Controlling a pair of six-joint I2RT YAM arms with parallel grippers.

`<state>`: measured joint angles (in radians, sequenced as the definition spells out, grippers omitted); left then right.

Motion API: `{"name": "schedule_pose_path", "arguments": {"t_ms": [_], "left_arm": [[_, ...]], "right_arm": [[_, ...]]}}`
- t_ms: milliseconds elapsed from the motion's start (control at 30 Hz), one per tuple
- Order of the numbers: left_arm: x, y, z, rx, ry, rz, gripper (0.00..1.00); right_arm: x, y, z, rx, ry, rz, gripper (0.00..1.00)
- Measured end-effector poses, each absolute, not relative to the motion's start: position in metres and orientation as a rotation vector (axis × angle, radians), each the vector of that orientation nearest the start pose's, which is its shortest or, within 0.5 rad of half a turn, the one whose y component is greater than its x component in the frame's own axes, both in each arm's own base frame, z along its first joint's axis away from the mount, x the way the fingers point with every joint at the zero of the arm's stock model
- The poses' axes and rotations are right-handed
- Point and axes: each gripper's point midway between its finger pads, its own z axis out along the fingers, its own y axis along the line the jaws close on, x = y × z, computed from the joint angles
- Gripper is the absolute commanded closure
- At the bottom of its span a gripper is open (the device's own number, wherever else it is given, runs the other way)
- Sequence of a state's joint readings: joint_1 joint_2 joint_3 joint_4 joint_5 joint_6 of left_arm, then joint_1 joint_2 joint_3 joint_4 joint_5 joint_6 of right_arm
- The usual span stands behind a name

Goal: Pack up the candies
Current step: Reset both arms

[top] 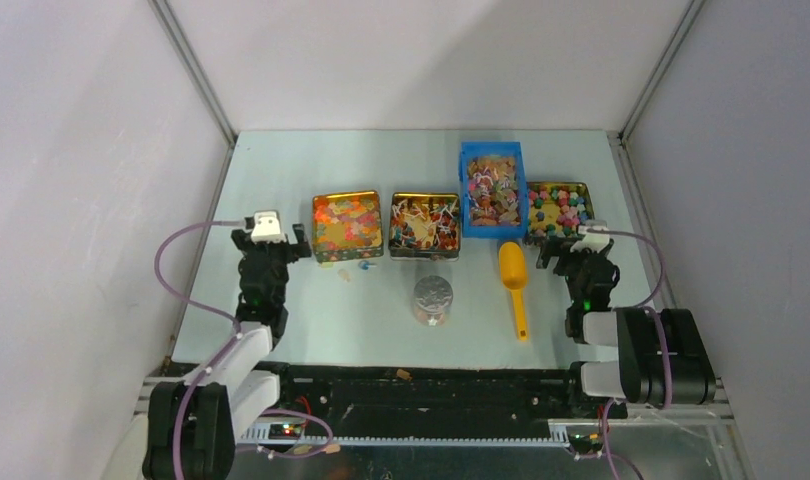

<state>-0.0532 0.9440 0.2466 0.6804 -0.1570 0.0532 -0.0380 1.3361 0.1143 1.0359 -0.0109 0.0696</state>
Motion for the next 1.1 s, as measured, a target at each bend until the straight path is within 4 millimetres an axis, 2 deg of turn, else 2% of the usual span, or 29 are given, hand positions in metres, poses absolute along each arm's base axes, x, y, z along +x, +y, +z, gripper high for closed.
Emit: {"name": "schedule_pose_path", "arguments": {"t_ms": [200,400,633,1100], "left_arm": [[0.316,0.022,0.121,-0.092,1.636,0.16,0.0],[0.319,0.034,0.085,-0.137,1.69,0.223,0.0],[0.328,0.039,0.118,-0.198,1.562,0.252,0.0],[0.337,0.047,0.128,-0.227,1.549,0.275,0.0]], "right_arm": [[0.361,0.002,0.101,0.037,1.7,0.041,0.0],[0.362,-0.004,0.096,0.052,1.727,0.032,0.0],[0.36,-0.004,0.089,0.055,1.755,0.037,0.01],[0.36,-0.004,0.089,0.055,1.755,0.037,0.0]]}}
